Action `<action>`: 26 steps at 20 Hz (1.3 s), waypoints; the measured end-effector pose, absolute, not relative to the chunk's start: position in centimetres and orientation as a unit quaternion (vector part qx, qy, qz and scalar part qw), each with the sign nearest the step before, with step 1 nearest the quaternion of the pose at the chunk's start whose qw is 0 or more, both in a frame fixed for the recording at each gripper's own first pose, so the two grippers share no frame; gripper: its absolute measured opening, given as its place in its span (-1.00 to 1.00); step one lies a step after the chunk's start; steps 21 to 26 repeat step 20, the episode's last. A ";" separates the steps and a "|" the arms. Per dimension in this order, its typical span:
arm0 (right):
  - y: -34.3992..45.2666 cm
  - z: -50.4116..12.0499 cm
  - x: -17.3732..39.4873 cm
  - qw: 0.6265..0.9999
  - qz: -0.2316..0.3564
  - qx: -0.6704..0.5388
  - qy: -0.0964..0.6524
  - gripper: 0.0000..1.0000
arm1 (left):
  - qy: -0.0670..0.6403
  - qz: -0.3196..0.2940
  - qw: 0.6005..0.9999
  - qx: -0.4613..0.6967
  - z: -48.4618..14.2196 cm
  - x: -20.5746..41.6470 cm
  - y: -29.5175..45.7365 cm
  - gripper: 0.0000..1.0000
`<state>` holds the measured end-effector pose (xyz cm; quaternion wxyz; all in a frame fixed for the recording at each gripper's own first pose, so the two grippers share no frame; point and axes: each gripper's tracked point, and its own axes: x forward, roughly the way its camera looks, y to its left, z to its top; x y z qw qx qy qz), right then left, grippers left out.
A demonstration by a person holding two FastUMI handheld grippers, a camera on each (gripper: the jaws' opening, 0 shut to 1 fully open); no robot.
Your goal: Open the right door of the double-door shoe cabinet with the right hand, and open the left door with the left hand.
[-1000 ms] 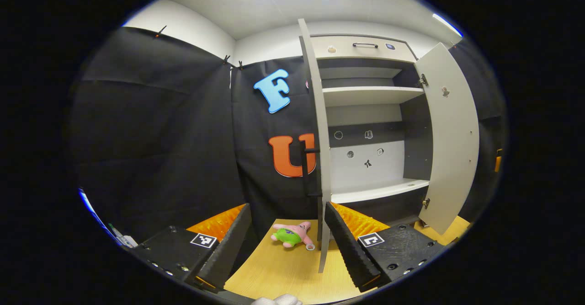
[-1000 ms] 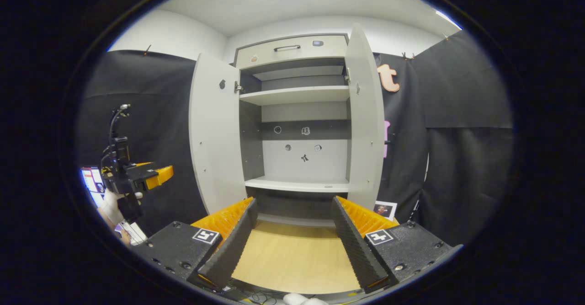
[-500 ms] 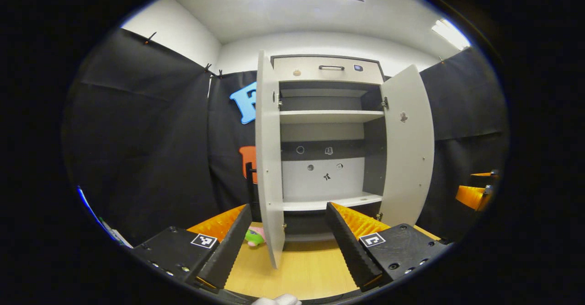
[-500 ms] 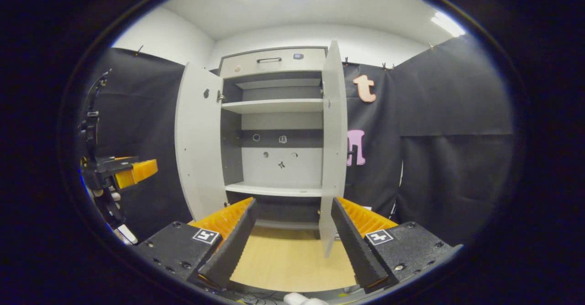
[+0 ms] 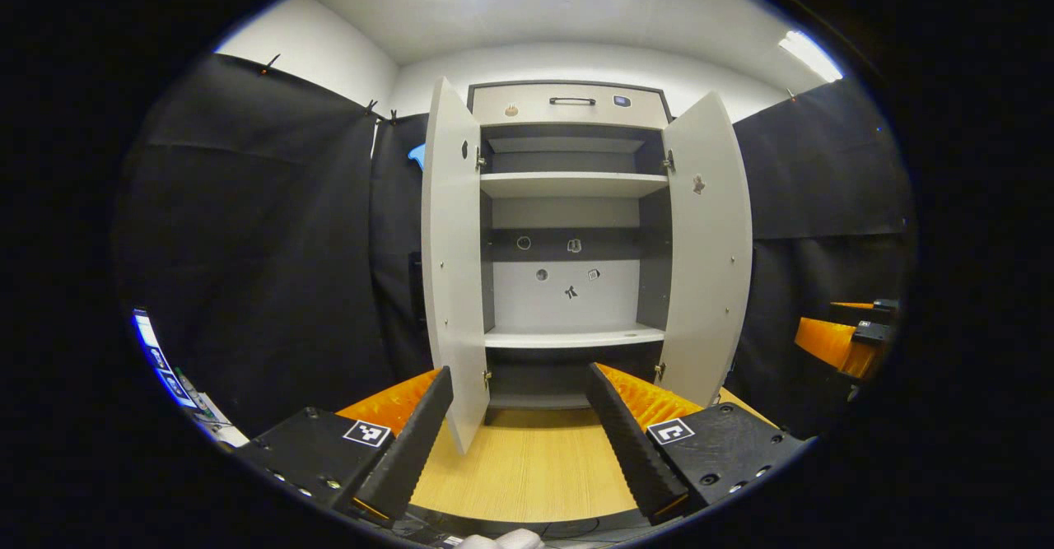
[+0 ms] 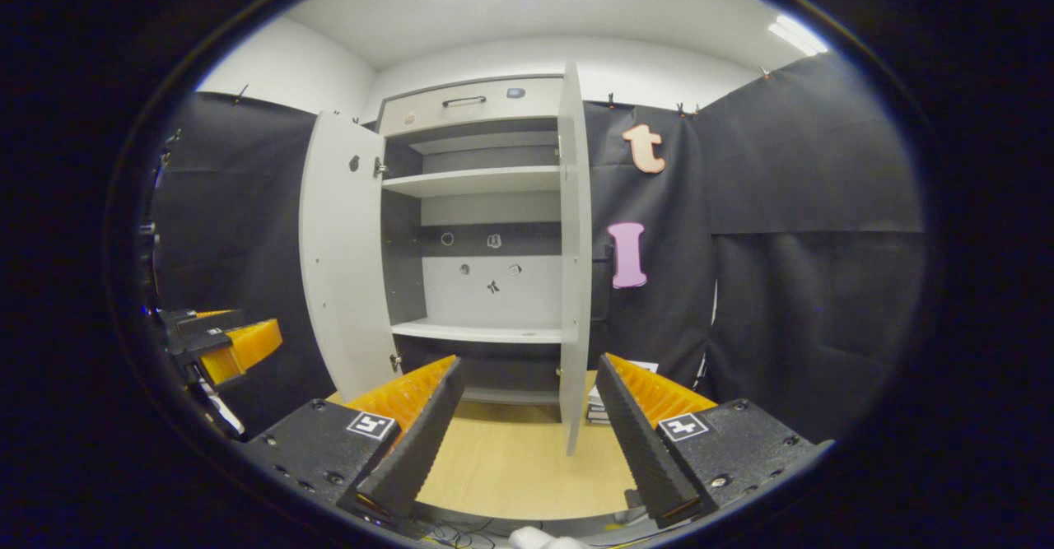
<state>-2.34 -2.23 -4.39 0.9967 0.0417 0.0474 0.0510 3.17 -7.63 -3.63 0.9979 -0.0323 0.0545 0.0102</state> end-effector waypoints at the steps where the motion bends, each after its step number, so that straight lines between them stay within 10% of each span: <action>1: -2.4 -4.4 -2.2 0.997 0.052 0.040 0.048 1.00 | 0.056 0.013 0.998 -0.031 -3.7 2.8 -7.9 0.94; 26: -0.6 -4.0 -3.6 0.997 0.051 0.043 0.037 1.00 | 0.033 -0.021 0.999 -0.020 -1.3 2.4 -8.1 0.94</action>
